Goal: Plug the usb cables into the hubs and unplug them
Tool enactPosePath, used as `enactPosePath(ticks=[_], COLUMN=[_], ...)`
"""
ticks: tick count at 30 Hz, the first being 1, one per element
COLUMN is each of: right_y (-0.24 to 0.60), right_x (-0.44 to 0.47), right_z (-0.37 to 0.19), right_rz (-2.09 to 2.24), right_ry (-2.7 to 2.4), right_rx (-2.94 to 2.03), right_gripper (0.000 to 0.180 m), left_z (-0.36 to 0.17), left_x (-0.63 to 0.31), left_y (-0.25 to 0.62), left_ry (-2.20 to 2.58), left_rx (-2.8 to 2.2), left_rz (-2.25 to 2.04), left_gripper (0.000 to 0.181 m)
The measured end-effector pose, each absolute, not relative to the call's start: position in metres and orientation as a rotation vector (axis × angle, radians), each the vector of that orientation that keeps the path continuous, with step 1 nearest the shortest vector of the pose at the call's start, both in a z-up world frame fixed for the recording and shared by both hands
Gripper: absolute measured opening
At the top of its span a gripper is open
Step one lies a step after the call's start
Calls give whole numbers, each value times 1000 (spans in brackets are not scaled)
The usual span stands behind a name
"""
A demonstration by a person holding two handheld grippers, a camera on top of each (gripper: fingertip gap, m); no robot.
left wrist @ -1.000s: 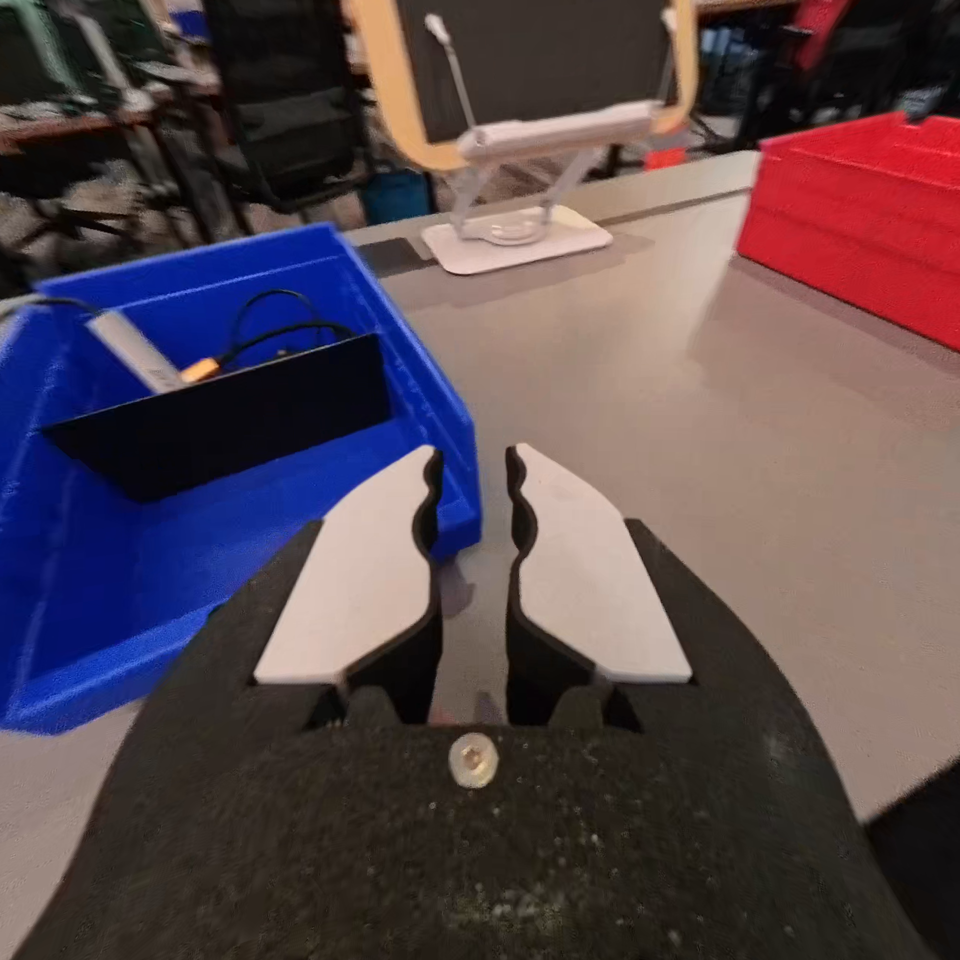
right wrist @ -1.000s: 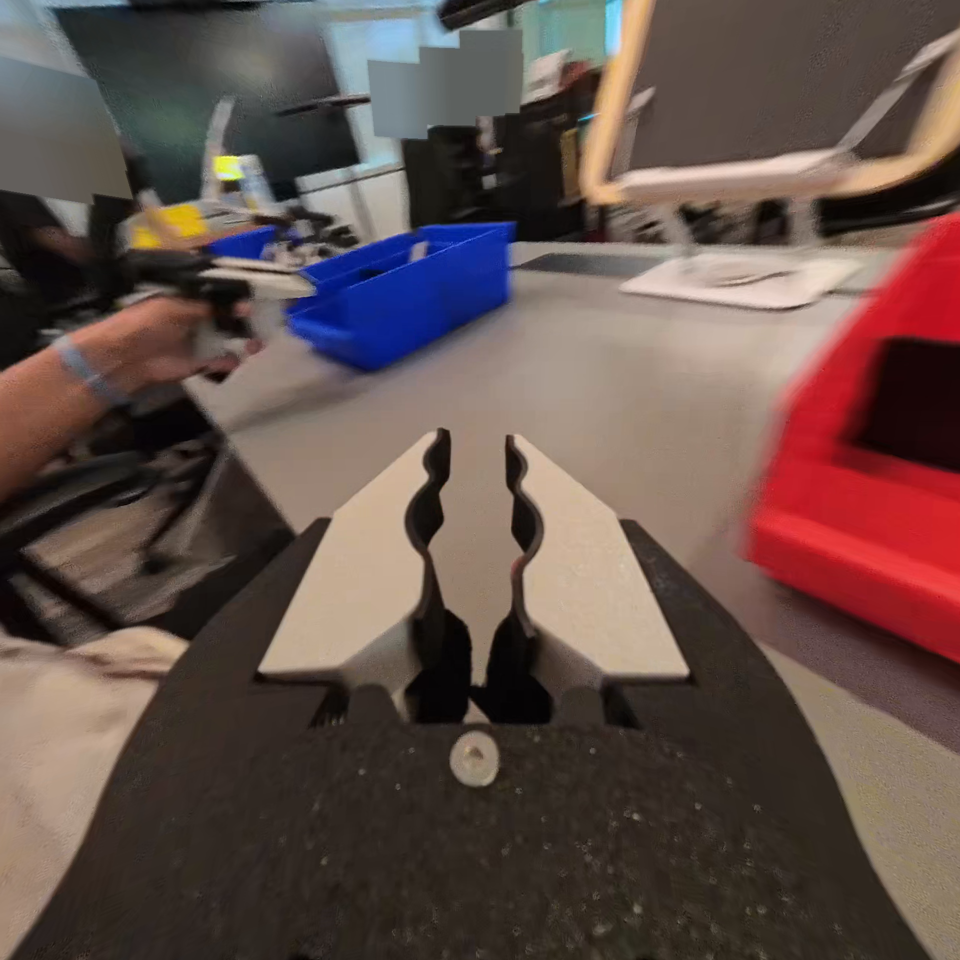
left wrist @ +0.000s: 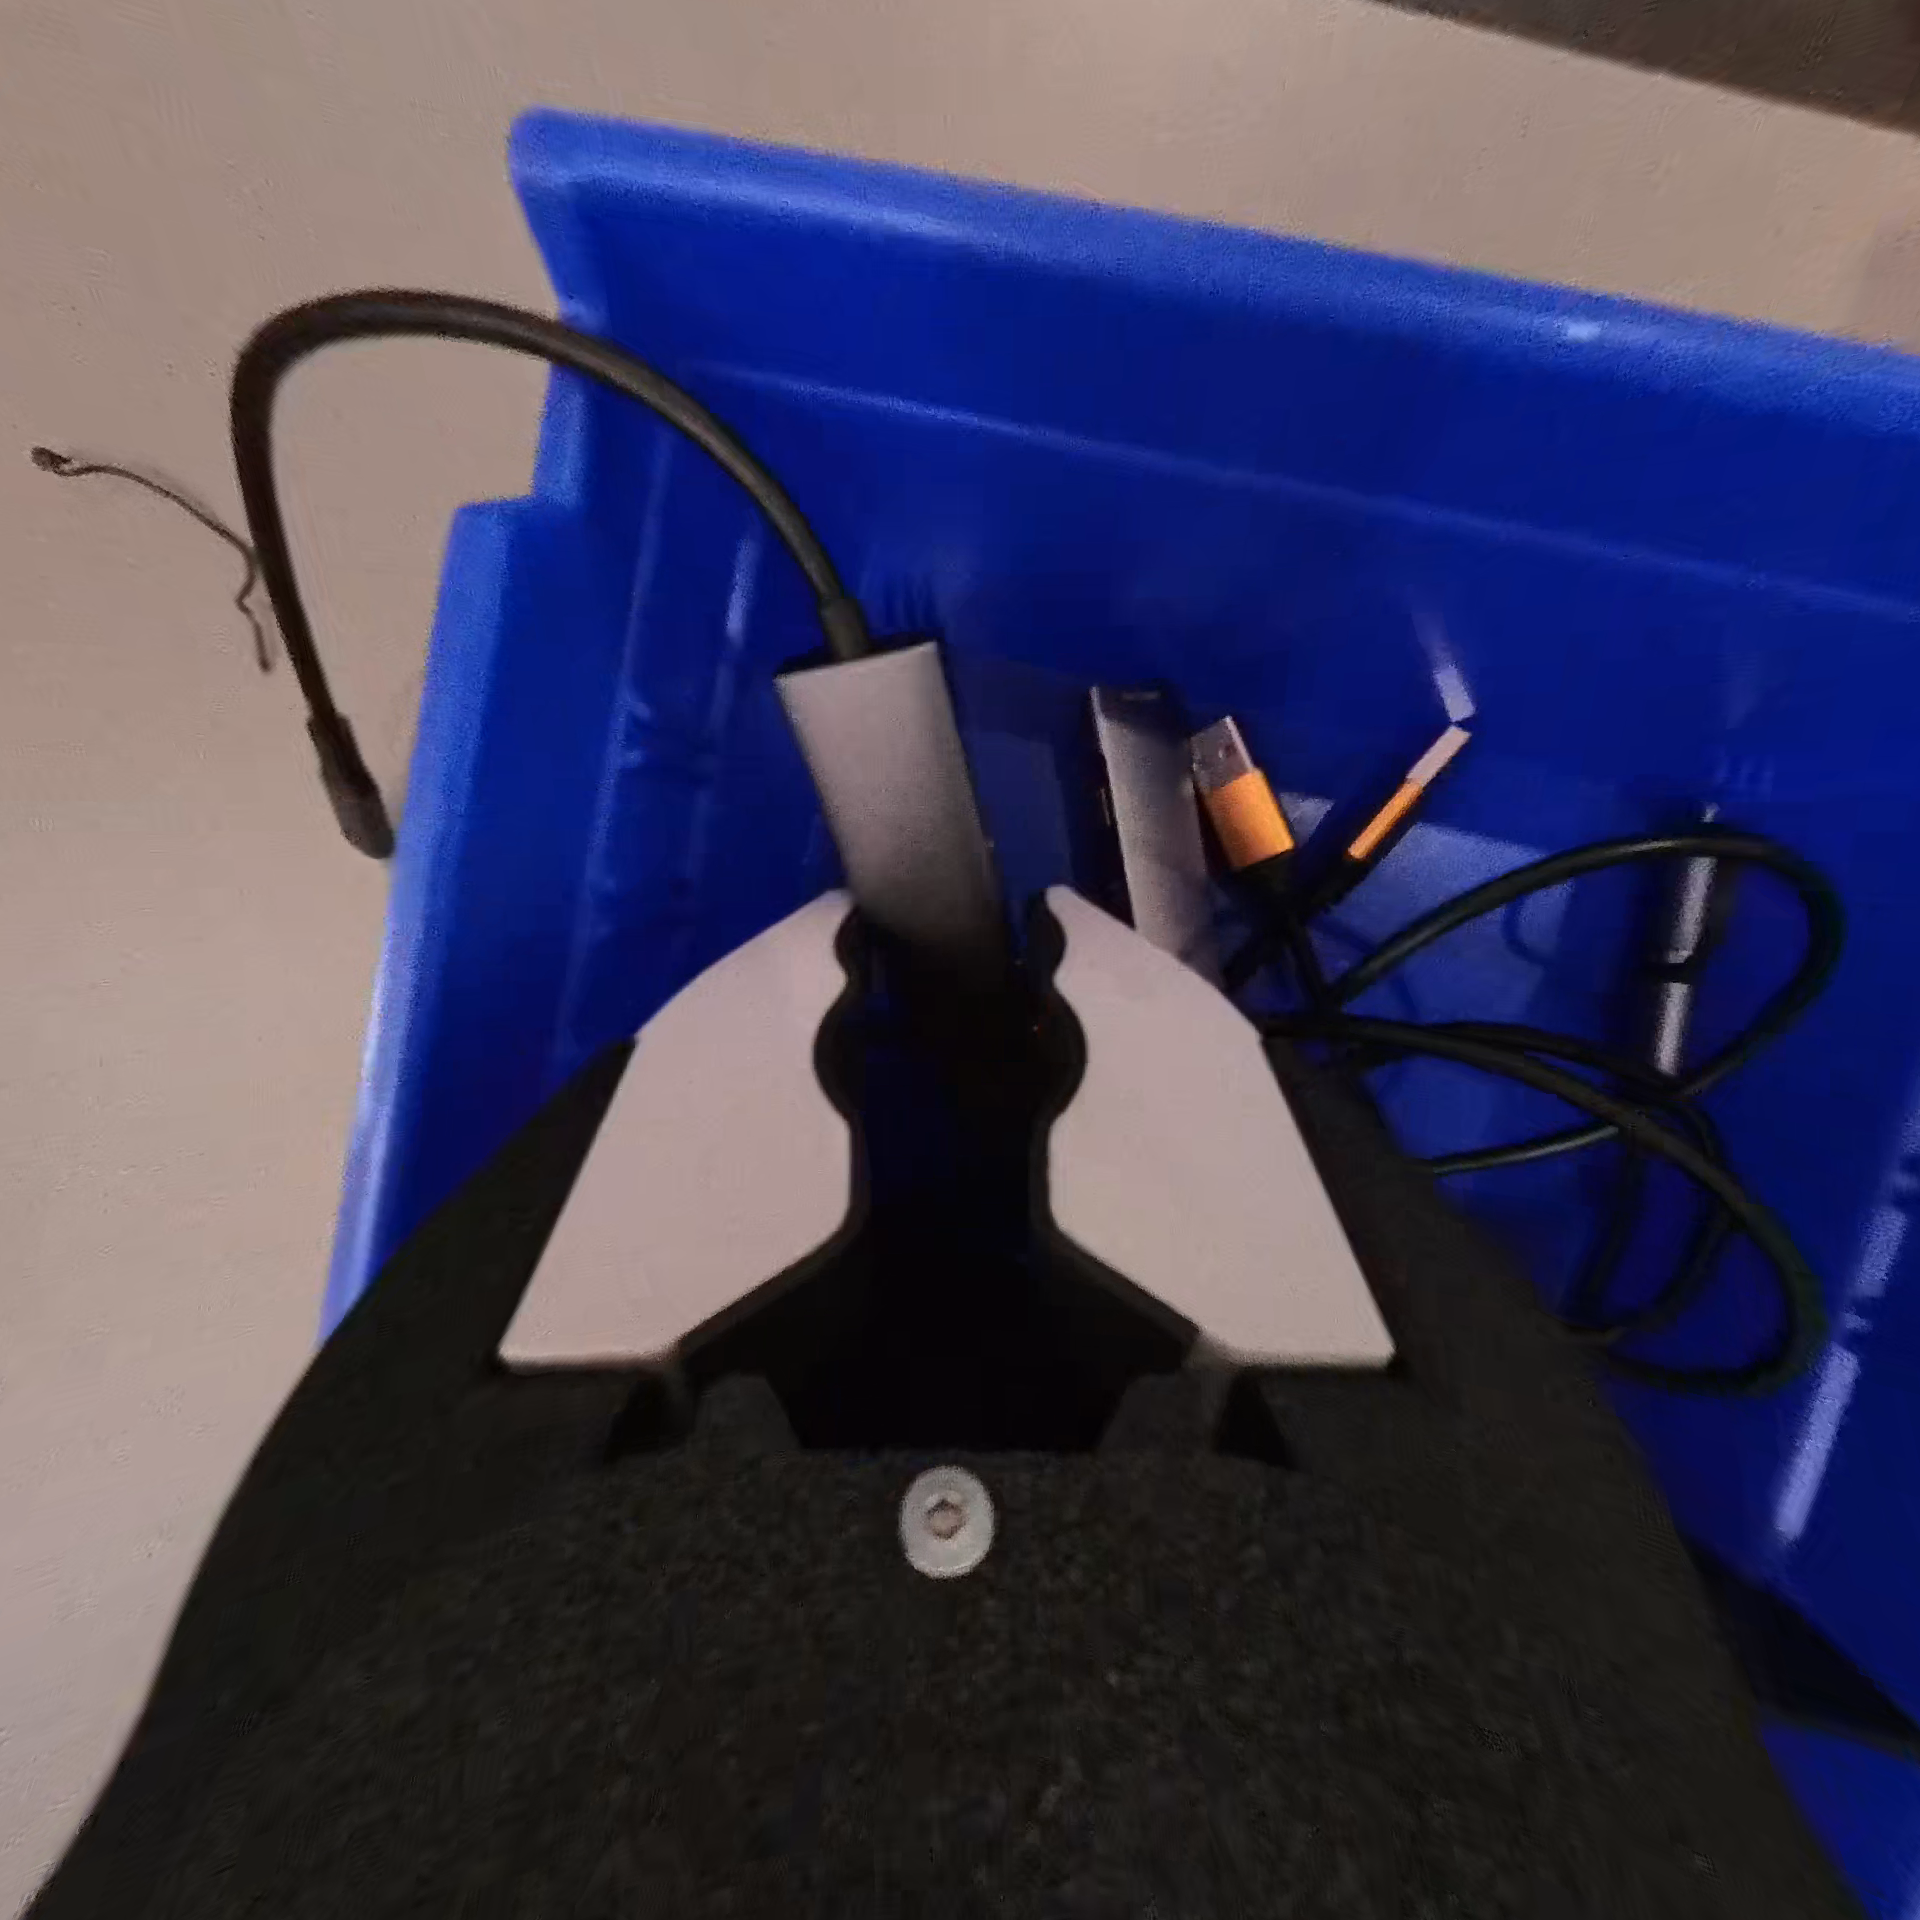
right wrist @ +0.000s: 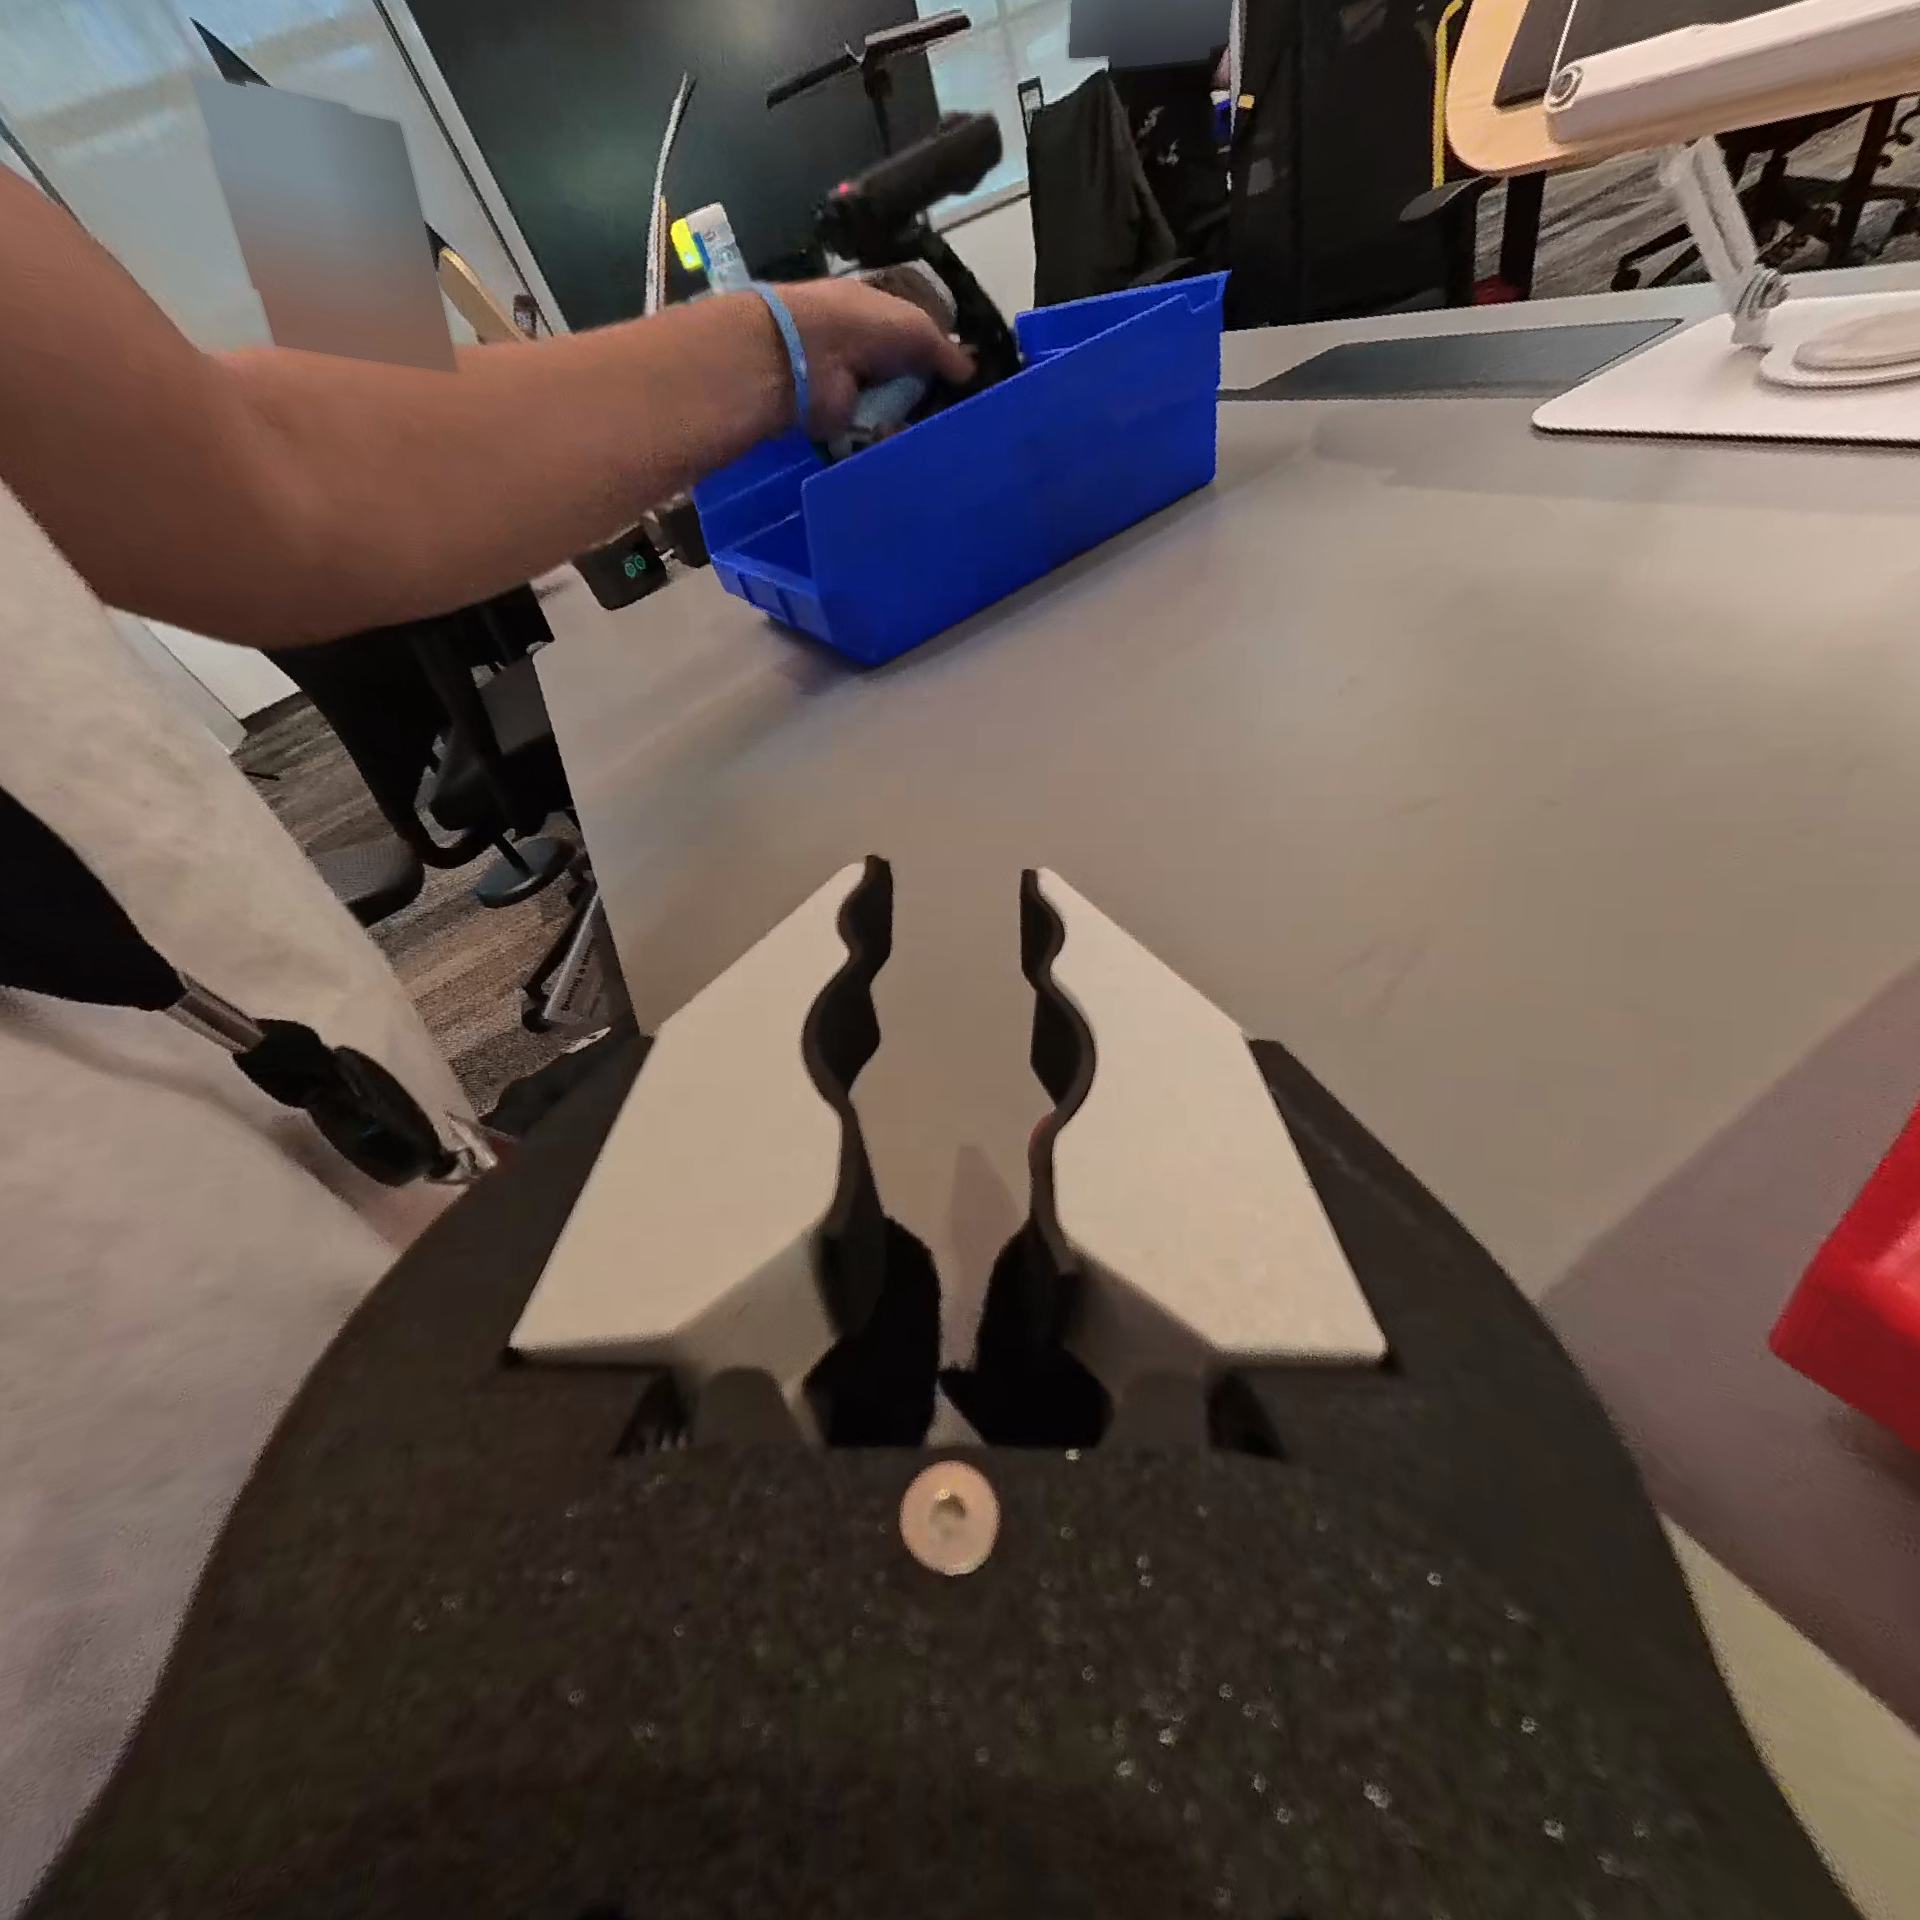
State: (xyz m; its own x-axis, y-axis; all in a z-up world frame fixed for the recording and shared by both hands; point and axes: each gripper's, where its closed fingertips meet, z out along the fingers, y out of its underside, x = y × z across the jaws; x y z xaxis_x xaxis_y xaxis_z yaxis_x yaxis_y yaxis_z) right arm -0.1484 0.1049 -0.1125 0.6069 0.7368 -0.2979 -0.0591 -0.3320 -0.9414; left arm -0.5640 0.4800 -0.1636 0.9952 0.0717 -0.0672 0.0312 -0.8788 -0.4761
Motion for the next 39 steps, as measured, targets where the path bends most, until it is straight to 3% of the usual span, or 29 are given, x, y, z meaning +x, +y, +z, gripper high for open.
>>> enactPosePath(ticks=[6, 15, 17, 19, 22, 29, 35, 37, 39], right_y=[104, 113, 123, 135, 162, 210, 221, 225, 226], right_x=[-151, -162, -163, -160, -146, -159, -213, -217, -216], right_z=[-110, -102, -100, -96, -79, -20, -20, -24, -24], right_rz=[936, 861, 760, 625, 316, 39, 33, 44, 125], right_ry=[-532, -561, -558, -562, -598, -754, -853, -824, -760], right_rx=[-1725, -1692, -1690, -1686, -1653, -1514, -1414, -1439, -1467], right_gripper=[23, 24, 38, 40, 43, 39, 27, 9, 6], left_z=[-122, 58, 93, 113, 108, 19, -4, -12, -15], left_x=[-552, -446, -407, -366, -314, -241, -208, -205, -209], left_y=[485, 434, 406, 375, 336, 291, 255, 247, 245], left_ry=[-11, 378, 484, 590, 748, 834, 750, 720, 695], left_rx=[-2388, -1957, -1851, -1768, -1735, -1908, -1950, -1963, -1951], left_rz=[23, -300, -439, -584, -744, -938, -1211, -1257, -1276], left_gripper=[26, 25, 25, 24, 24, 24, 24, 24, 24])
